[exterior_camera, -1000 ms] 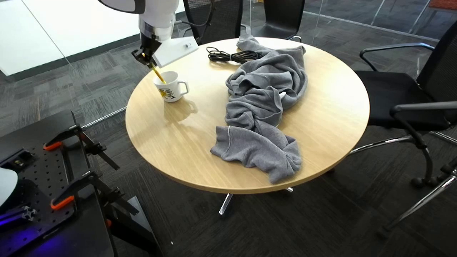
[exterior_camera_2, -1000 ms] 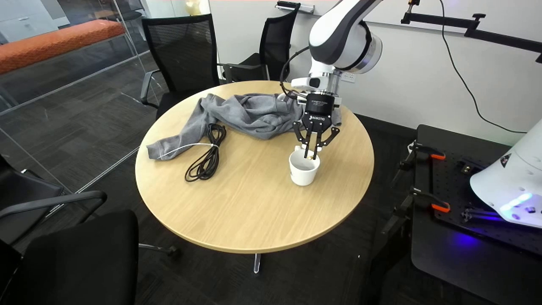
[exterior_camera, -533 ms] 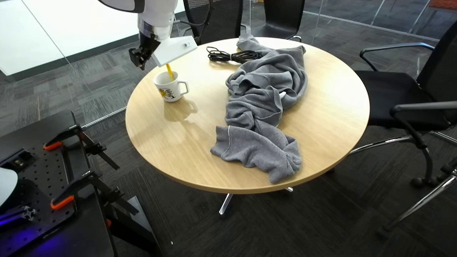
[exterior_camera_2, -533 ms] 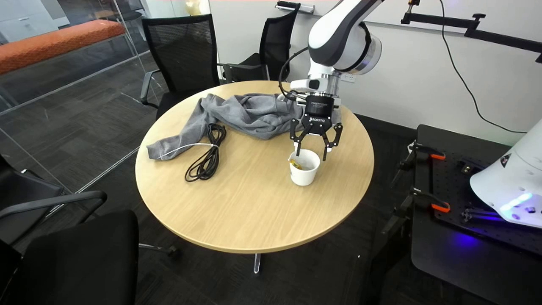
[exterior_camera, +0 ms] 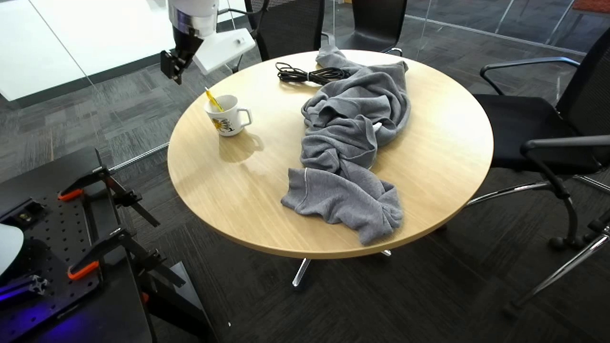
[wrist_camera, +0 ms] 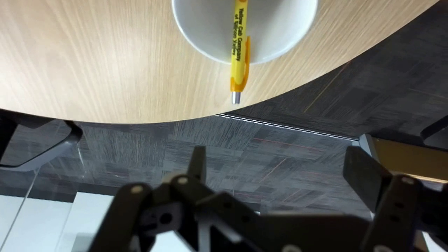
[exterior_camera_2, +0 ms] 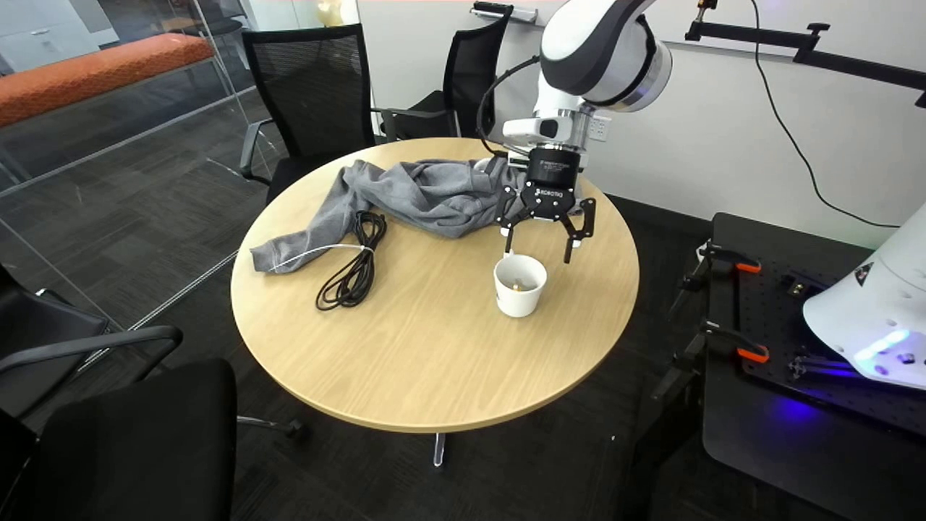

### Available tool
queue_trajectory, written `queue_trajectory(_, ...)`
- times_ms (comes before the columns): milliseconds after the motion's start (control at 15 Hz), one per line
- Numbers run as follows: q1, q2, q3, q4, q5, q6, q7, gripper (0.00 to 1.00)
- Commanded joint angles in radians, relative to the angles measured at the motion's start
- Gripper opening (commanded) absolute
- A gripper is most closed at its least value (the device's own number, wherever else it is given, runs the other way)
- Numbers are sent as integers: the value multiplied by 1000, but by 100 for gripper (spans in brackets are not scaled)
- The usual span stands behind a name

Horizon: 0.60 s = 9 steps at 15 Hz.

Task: Move the white mug forward, place the yellow pen inside the white mug

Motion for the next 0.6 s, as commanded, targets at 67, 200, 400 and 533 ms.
queue_trajectory(67, 34, -126, -29, -94, 20, 15, -65, 100)
queue_trajectory(200, 42, -149, -35, -115, 28, 17, -82, 100)
queue_trajectory(400, 53, -114, -48, -82, 7, -4, -44, 100)
queue_trajectory(533, 56, -120, -50, -88, 7, -3, -44, 100)
